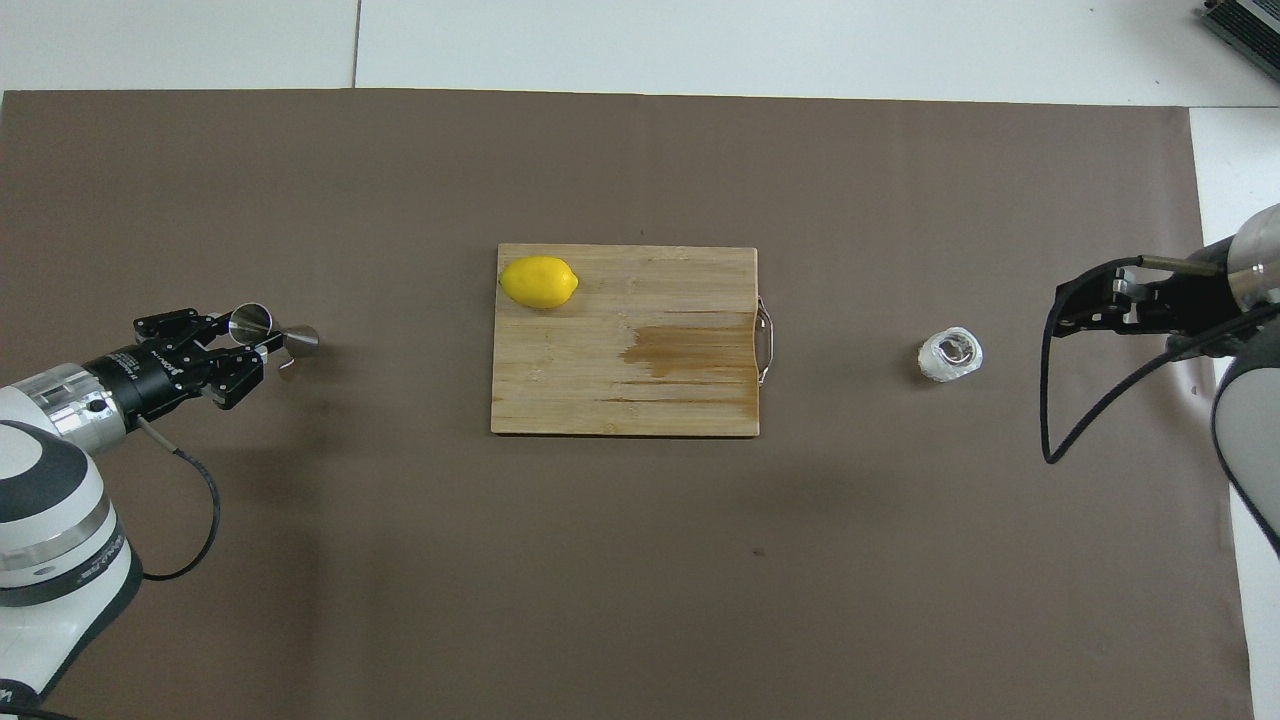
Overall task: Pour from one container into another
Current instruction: 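Lift the metal cup with the left gripper toward the cutting board, then lower the metal cup onto the board near its handle and release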
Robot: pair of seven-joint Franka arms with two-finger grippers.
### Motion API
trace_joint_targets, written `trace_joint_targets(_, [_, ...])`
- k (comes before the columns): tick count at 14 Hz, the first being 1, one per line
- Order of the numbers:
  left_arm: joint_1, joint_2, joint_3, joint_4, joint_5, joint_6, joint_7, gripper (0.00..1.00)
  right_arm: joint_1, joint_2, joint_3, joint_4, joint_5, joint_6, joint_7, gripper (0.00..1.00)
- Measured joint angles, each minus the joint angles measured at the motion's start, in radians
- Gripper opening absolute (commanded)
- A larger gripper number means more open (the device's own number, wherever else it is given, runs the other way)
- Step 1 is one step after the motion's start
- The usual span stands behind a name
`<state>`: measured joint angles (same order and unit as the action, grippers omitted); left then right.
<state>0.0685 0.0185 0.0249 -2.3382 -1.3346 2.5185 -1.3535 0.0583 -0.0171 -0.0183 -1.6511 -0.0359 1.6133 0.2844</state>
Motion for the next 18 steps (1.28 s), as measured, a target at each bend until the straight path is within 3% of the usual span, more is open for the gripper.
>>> trace_joint_targets(5, [-0.017,-0.001,-0.013,0.048,0.0,-0.005,0.0,0.0,0.0,0.0,0.0,0.0,0.0,0.0,0.0,1.0])
trace_joint_targets(9, [-0.134,-0.002,-0.021,0.122,0.0,-0.006,-0.059,0.0,0.0,0.0,0.0,0.0,0.0,0.0,0.0,1.0])
trace_joint_targets(11, [-0.203,0.003,-0.023,0.172,0.018,-0.004,-0.167,0.0,0.0,0.0,0.0,0.0,0.0,0.0,0.0,1.0])
trace_joint_targets(15, [-0.324,0.062,-0.025,0.313,0.255,0.003,-0.532,0.0,0.0,0.0,0.0,0.0,0.0,0.0,0.0,1.0])
trace_joint_targets(18, [-0.421,0.112,-0.027,0.371,0.318,0.117,-0.698,0.0,0.0,0.0,0.0,0.0,0.0,0.0,0.0,1.0])
